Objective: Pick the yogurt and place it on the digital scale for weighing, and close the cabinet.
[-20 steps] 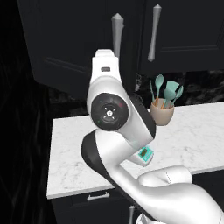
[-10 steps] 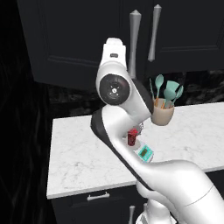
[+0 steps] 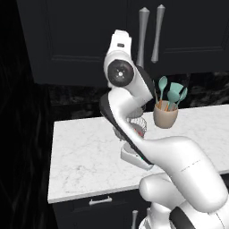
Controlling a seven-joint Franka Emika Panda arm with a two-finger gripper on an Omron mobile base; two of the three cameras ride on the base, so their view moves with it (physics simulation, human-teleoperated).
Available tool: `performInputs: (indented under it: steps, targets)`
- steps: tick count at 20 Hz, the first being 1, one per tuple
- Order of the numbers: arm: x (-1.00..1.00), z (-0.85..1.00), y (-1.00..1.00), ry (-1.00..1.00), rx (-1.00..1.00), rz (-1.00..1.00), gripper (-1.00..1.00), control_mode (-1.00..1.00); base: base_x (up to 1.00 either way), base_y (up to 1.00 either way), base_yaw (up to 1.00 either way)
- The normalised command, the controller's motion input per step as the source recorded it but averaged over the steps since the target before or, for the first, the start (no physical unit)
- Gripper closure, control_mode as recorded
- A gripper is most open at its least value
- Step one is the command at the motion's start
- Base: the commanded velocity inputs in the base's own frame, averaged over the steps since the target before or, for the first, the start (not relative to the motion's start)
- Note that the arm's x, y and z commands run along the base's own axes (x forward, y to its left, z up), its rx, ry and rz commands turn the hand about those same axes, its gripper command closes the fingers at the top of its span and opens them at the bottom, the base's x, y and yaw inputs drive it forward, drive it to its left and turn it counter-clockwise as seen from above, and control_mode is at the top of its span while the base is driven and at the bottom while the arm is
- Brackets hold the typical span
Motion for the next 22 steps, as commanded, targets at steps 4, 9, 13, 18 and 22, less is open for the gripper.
performInputs:
  steps: [4,9,13,18,22]
  targets:
    - [1.00,-0.14,-0.25,-0.07,0.05,0.00,-1.00,-1.00,0.00,0.00,0.00]
    - [1.00,-0.22,-0.23,-0.02,0.01,0.00,-1.00,-1.00,0.00,0.00,0.00]
    - [1.00,-0.07,-0.12,0.00,0.00,0.00,-1.00,-1.00,0.00,0.00,0.00]
    - [1.00,-0.22,-0.04,0.02,0.00,0.00,-1.00,-1.00,0.00,0.00,0.00]
    - [0.93,-0.91,-0.08,0.00,0.00,0.02,-1.00,-1.00,0.00,0.00,0.00]
